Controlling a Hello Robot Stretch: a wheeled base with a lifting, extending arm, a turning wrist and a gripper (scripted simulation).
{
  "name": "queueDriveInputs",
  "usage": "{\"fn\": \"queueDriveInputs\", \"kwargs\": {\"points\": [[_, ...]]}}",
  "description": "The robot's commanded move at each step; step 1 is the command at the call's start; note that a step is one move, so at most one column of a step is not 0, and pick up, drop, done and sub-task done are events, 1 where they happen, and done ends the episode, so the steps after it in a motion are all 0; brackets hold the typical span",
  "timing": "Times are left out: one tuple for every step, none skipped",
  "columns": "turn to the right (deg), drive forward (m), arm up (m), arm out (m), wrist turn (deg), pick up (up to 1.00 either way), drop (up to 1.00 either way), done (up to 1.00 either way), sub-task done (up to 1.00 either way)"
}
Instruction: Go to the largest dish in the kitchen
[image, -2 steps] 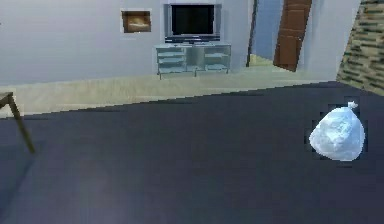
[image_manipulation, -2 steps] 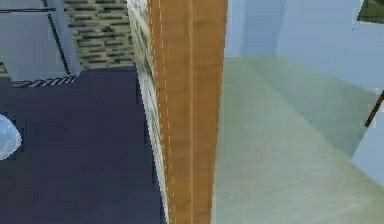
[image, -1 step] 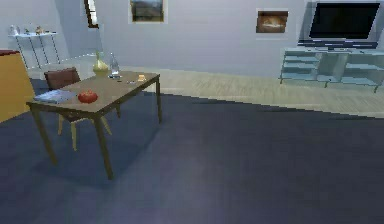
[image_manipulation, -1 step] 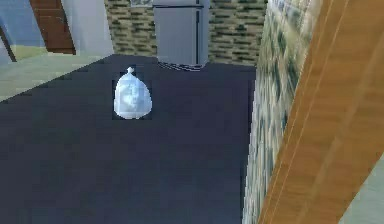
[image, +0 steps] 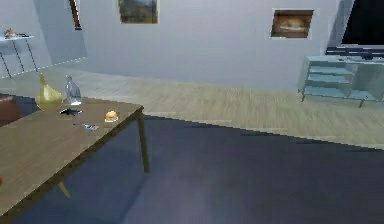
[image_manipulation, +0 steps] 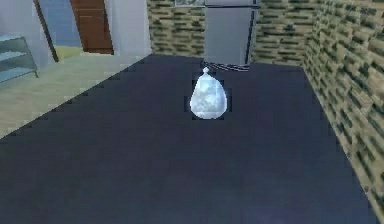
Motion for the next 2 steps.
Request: {"fn": "queueDriveInputs", "kwargs": {"points": [[-3.0, 0.00, 0.00, 0.00, 0.0, 0.00, 0.00, 0.00, 0.00], [0.0, 0.80, 0.00, 0.00, 0.0, 0.00, 0.00, 0.00, 0.00]]}}
